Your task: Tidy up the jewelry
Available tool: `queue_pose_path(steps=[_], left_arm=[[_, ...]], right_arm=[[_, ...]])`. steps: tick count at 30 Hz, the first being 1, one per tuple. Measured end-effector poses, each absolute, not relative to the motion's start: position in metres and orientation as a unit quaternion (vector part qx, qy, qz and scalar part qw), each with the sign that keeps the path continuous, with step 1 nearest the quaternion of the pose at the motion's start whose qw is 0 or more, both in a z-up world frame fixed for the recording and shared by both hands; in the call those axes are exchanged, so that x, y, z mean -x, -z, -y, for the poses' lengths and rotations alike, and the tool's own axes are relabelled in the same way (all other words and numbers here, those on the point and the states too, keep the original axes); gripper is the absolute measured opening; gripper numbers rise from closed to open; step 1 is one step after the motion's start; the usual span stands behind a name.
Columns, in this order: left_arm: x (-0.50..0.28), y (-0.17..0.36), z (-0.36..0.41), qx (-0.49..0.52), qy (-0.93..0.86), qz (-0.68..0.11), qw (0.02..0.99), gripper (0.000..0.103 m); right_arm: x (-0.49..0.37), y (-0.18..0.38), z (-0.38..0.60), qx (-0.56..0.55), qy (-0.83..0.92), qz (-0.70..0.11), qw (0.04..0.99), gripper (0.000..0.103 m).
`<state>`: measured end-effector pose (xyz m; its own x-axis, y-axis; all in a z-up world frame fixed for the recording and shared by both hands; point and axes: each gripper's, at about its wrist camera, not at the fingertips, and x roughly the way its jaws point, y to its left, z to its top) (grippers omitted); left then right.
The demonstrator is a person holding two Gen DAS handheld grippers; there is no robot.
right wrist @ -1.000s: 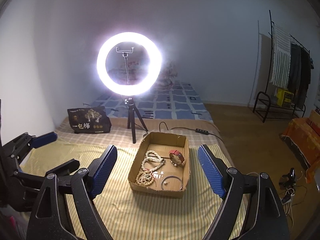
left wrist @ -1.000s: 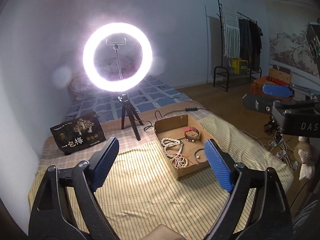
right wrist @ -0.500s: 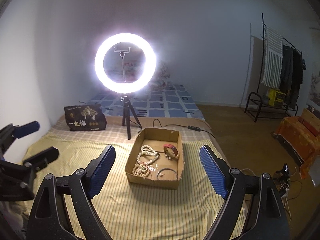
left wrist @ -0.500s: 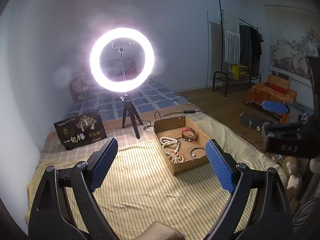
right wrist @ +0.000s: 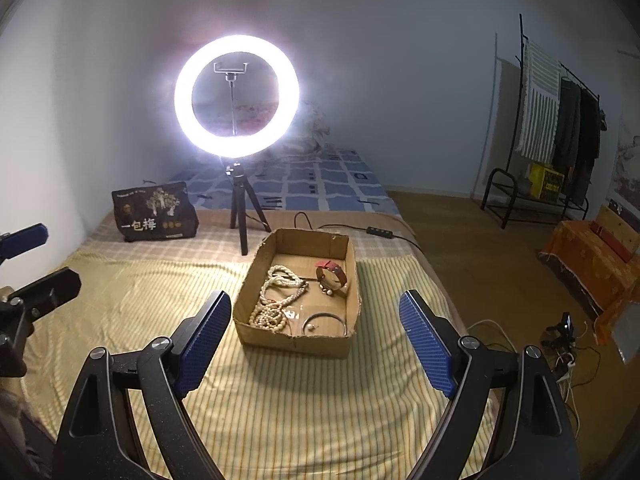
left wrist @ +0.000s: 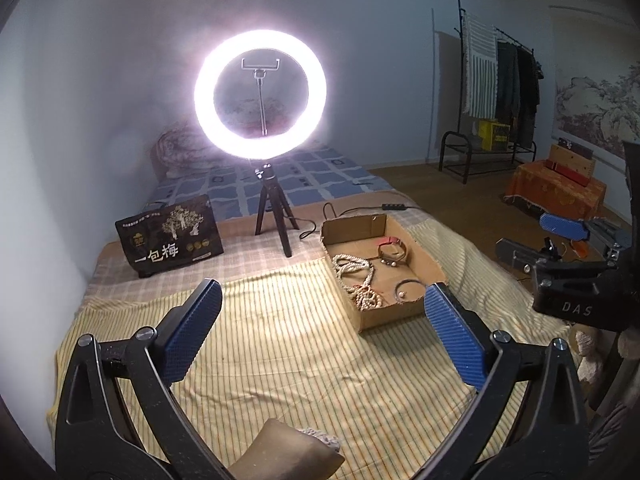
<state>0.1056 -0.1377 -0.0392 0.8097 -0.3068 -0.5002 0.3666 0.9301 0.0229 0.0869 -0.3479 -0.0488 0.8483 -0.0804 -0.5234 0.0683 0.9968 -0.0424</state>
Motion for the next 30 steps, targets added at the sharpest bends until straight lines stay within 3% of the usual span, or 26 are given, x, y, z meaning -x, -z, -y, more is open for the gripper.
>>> queue_pose_path(steps=[30], left_arm=[[-0.1047,0.044,0.1364,-0.064,0.178,-0.267,0.945,0.103]], right_arm=[[-0.0896,0.0581,0.3473,0.003,0.036,-0.29,0.956,0.086]])
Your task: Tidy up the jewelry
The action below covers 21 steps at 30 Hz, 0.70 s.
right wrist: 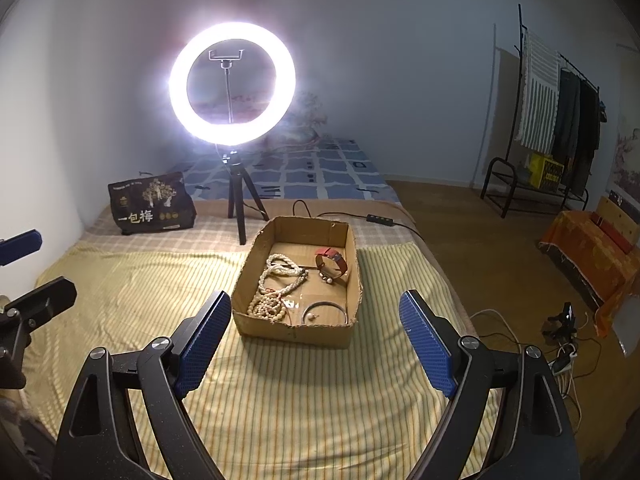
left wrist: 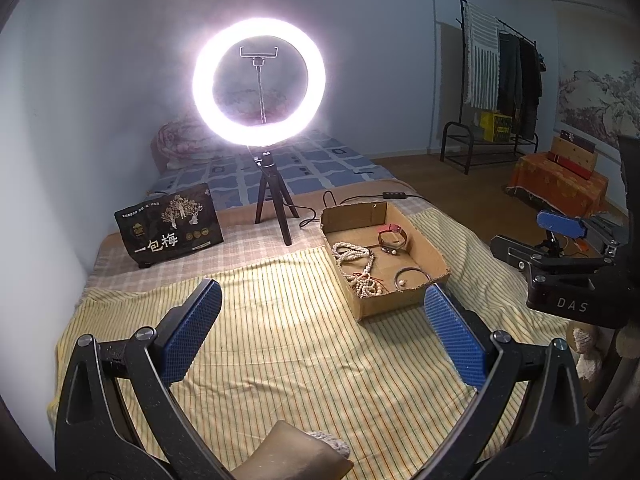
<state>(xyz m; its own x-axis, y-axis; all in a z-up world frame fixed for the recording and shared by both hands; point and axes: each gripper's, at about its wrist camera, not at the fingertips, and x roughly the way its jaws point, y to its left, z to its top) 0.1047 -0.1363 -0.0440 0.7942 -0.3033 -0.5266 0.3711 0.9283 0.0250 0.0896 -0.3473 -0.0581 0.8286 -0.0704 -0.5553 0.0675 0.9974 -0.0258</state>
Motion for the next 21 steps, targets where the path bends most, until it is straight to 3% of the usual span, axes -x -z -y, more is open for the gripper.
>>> queue_pose_path(steps=[21], left_arm=[[-0.1046,0.0442,0.138,-0.062,0.179,-0.267,0.945,0.103]], right_arm=[[-0.0891,0.0594,0.3469,0.002,0.037,-0.291,0.956,0.086]])
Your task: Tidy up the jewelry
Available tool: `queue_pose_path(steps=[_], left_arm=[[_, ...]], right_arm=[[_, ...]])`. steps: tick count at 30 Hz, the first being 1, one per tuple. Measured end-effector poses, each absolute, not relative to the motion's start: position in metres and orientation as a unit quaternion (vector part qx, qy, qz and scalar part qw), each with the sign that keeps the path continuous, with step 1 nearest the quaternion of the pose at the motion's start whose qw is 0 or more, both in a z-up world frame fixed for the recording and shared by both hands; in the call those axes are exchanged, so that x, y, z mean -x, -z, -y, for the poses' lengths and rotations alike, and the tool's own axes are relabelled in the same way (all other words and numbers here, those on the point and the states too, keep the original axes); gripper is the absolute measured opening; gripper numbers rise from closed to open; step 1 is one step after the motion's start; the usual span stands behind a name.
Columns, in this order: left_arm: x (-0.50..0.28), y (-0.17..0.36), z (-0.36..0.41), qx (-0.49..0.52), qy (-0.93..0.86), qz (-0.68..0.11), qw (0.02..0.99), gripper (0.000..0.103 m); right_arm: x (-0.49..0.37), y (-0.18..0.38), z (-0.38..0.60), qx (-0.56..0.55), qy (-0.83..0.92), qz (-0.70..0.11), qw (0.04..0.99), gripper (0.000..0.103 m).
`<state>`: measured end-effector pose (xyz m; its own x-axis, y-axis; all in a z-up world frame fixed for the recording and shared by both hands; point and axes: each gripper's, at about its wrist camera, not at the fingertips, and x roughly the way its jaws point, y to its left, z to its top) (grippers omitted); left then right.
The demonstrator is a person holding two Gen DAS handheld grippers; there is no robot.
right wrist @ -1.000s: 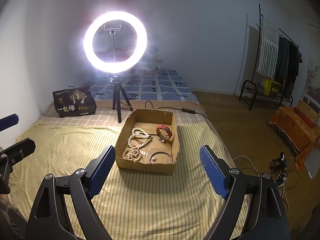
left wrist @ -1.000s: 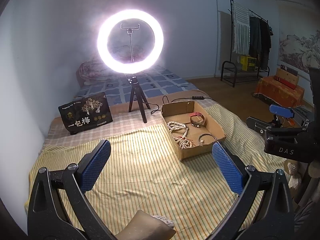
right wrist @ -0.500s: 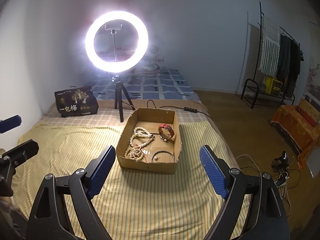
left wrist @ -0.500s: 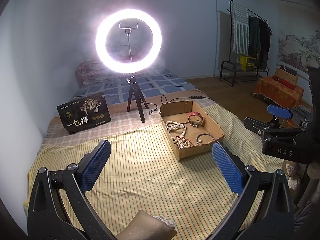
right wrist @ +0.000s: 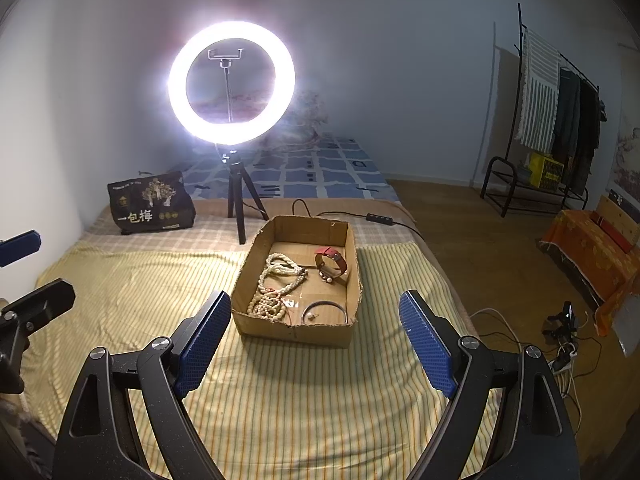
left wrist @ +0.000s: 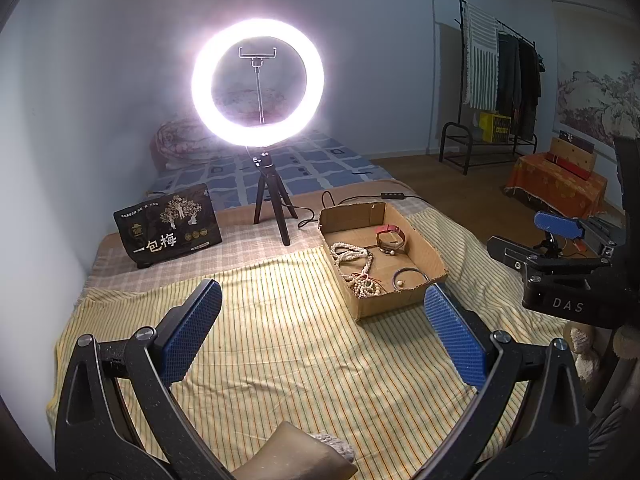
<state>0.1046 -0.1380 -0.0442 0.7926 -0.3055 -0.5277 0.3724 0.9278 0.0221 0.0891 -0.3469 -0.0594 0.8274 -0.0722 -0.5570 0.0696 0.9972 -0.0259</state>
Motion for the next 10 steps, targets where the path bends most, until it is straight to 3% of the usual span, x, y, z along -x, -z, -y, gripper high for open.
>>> queue_pose_path(steps=[10], left_arm=[[-0.103,0.0425,0.1389,-0.061,0.173,-0.255,0.949,0.103]], right_arm=[[-0.0895,0.0602,0.3462,0.002,0.036,-0.293,0.955,0.086]])
